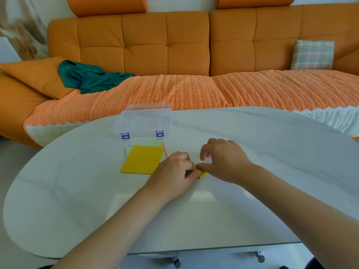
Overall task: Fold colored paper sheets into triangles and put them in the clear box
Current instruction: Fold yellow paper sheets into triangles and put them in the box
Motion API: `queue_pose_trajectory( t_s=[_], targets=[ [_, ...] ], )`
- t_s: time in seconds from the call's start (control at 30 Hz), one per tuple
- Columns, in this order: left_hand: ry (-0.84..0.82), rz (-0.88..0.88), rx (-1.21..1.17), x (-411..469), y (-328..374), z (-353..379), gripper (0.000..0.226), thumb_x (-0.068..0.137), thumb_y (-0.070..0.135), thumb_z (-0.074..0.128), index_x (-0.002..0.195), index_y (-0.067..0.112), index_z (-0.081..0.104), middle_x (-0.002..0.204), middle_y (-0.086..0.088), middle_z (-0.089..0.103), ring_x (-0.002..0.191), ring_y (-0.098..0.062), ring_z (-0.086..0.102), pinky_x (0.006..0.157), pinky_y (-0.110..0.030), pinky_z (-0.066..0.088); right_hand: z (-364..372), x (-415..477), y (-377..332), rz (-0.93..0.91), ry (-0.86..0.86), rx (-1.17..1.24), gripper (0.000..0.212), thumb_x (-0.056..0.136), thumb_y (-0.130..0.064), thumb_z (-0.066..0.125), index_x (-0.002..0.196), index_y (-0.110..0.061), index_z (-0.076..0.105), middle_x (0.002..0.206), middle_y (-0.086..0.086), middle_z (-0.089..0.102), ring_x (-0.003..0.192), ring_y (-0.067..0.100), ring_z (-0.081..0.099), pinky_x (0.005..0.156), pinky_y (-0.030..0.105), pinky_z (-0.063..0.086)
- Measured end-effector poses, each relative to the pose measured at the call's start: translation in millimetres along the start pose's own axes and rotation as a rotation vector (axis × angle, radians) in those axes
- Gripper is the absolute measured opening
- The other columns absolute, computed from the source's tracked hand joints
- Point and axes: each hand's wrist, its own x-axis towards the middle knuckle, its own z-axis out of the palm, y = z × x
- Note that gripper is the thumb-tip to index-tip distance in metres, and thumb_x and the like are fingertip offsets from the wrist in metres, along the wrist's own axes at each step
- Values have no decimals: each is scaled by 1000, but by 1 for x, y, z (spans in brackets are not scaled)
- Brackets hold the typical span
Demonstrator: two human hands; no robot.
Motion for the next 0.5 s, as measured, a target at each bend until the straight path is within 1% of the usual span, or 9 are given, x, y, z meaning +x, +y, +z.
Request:
queue_pose_trajectory(
  t_s=[0.1,0.2,0.23,0.3,0.37,0.4,0.47,0.5],
  targets=[
    [28,-59,3,4,4,2,28,88,36,68,71,14,70,78,5,52,81,-11,45,71,-36,50,5,-12,5,-118,110,21,14,88,-45,67,92,-32,71,95,-11,62,87,16,57,70,29,36],
    [18,-100,28,6,6,3,23,86,37,71,75,16,72,80,7,52,82,-10,45,73,-34,51,6,-26,10,-196,143,62,4,86,-33,72,86,-31,76,89,-11,65,77,18,56,65,31,41],
    [19,-100,34,6,7,3,21,86,35,72,76,17,72,81,7,52,84,-10,45,75,-33,51,6,-30,12,-217,141,71,5,86,-32,72,86,-31,77,88,-11,65,75,18,56,64,32,43],
    [27,-74,32,6,8,3,15,87,31,73,81,17,73,85,6,54,90,-11,48,77,-31,49,7,-37,14,-242,127,85,13,85,-34,65,87,-32,78,90,-13,66,75,15,54,64,30,42],
    [32,-11,22,5,10,5,8,88,24,72,90,17,74,92,3,61,96,-13,50,78,-27,43,7,-41,14,-221,103,96,24,84,-37,56,90,-33,79,94,-15,65,78,12,51,68,27,37],
    [31,33,13,4,11,6,7,88,19,71,94,17,74,94,2,63,95,-13,51,77,-24,40,7,-43,14,-211,94,97,27,84,-38,53,92,-33,79,96,-15,64,79,11,48,70,26,34],
    [24,100,-14,1,12,9,14,87,8,67,96,17,74,92,2,66,91,-12,51,74,-19,38,7,-45,14,-196,81,104,31,83,-37,50,94,-33,79,98,-15,62,81,10,46,72,26,33],
    [26,112,-24,-1,13,11,17,85,6,65,96,17,74,91,3,67,89,-12,52,73,-17,36,7,-46,14,-183,72,111,32,83,-36,50,96,-34,79,99,-15,61,82,10,47,73,26,34]
  ],
)
